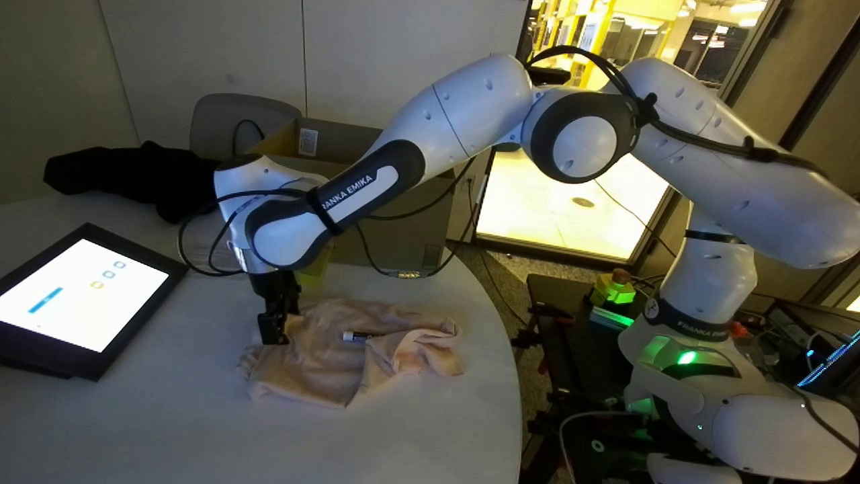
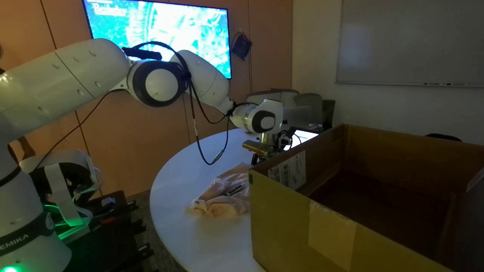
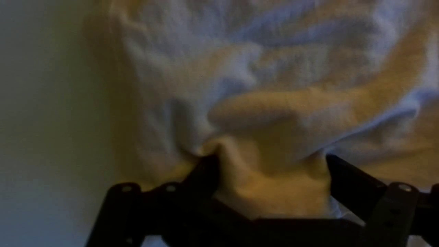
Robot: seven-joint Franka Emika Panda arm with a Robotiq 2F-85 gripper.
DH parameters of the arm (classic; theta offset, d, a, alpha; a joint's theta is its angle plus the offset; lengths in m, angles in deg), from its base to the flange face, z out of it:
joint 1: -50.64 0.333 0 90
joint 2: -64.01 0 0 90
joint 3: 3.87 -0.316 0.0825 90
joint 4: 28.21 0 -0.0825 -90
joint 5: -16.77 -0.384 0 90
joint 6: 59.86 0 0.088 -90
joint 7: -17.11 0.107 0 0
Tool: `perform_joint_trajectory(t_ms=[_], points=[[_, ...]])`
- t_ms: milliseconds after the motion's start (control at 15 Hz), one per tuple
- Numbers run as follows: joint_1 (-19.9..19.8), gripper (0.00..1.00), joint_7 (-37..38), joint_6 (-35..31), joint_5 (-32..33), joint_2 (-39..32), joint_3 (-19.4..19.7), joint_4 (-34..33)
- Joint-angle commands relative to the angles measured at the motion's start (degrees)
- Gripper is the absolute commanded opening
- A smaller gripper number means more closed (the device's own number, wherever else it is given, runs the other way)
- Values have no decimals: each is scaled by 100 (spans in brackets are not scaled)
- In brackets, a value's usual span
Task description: Pick up the marker and put it on the cloth, then put the cloth in box
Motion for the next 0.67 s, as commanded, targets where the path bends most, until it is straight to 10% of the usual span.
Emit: perform_joint_trajectory(t_ms=[0,267,600], points=[[-5,50,-140,461,-66,-264,2,-378],[44,16,-192,996,-24,-177,8,-365],[88,12,-558,1963,61,247,-14,-136]])
